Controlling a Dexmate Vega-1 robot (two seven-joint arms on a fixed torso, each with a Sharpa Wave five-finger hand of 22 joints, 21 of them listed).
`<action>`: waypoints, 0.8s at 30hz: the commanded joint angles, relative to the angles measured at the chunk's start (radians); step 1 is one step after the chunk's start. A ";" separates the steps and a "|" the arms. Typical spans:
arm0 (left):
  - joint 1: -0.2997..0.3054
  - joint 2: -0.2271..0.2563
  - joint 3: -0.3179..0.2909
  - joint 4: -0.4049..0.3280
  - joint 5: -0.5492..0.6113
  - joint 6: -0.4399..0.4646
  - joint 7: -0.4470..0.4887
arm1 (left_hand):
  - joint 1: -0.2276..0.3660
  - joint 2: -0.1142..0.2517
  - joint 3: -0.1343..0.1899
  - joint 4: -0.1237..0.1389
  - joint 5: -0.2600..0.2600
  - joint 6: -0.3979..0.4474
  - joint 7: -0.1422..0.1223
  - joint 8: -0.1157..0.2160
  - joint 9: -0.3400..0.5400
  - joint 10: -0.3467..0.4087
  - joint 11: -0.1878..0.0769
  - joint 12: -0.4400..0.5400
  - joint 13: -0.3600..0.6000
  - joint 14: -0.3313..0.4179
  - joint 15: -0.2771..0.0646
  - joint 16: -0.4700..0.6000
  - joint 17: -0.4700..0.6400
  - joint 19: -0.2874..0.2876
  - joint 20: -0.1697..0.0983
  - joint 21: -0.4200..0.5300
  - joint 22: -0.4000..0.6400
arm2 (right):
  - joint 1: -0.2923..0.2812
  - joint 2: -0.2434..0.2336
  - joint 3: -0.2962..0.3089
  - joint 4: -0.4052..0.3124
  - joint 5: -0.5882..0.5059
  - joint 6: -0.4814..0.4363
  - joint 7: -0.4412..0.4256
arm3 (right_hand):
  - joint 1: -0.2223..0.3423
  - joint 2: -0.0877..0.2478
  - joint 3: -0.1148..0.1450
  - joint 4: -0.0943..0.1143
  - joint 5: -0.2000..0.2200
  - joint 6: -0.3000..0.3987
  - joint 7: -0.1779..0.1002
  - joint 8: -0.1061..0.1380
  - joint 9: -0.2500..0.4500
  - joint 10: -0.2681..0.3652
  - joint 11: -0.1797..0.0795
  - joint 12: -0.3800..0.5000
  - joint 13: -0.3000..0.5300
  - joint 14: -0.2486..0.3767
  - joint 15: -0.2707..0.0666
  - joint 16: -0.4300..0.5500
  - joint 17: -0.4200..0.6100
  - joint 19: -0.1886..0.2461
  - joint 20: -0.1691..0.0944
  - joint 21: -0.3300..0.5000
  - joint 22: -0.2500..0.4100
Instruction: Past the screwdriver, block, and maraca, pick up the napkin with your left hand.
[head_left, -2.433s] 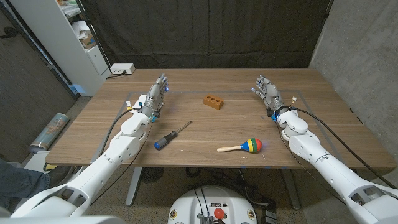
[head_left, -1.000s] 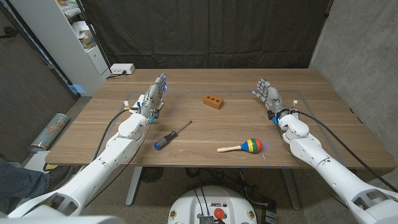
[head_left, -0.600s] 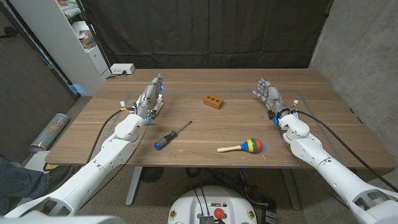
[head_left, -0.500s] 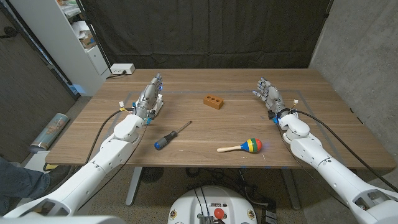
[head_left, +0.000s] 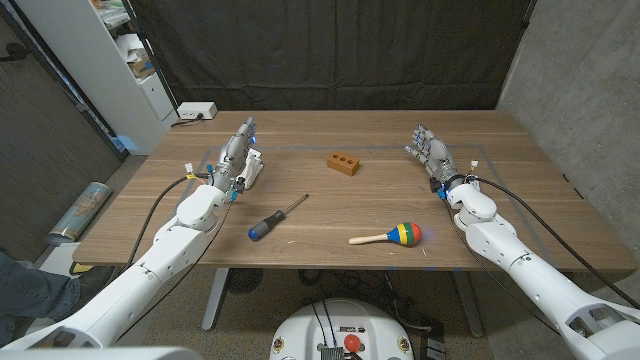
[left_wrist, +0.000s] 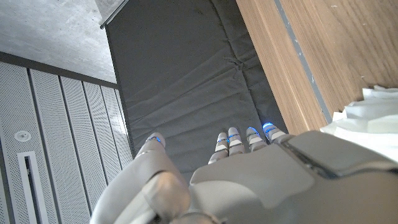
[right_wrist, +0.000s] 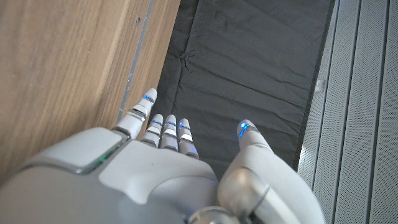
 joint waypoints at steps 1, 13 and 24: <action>0.032 0.026 -0.020 -0.047 0.036 0.001 0.042 | 0.006 0.002 0.003 -0.005 0.006 0.006 -0.001 0.008 0.004 0.005 -0.003 0.008 -0.001 0.004 -0.002 0.006 0.003 -0.026 0.004 -0.003 0.003 | -0.001 0.004 0.004 0.010 0.003 0.016 0.008 | 0.001 0.010 0.003 -0.005 0.005 0.011 -0.002 0.002 0.003 0.003 0.000 0.010 0.001 0.003 0.004 0.007 0.001 0.008 -0.002 0.010 0.005; 0.100 0.057 -0.058 -0.103 0.069 0.002 0.098 | 0.007 0.002 0.002 -0.008 0.006 0.009 -0.002 0.008 0.004 0.008 -0.007 0.008 -0.005 0.005 -0.002 0.005 0.003 -0.025 0.004 -0.007 0.003 | -0.001 0.010 0.005 0.013 0.014 0.024 0.022 | 0.001 0.011 0.003 -0.006 0.006 0.011 -0.001 0.002 0.003 0.003 0.001 0.010 0.000 0.002 0.003 0.007 -0.001 0.008 -0.001 0.010 0.005; 0.158 0.085 -0.100 -0.153 0.087 0.020 0.138 | 0.008 0.003 0.002 -0.011 0.007 0.015 -0.004 0.009 0.004 0.013 -0.007 0.010 -0.008 0.011 -0.006 0.006 0.003 -0.020 0.005 -0.009 0.003 | 0.003 0.007 0.003 0.014 0.009 0.021 0.022 | 0.000 0.011 0.002 -0.006 0.006 0.012 -0.002 0.002 0.003 0.004 0.000 0.010 0.000 0.003 0.004 0.008 -0.003 0.009 -0.001 0.010 0.005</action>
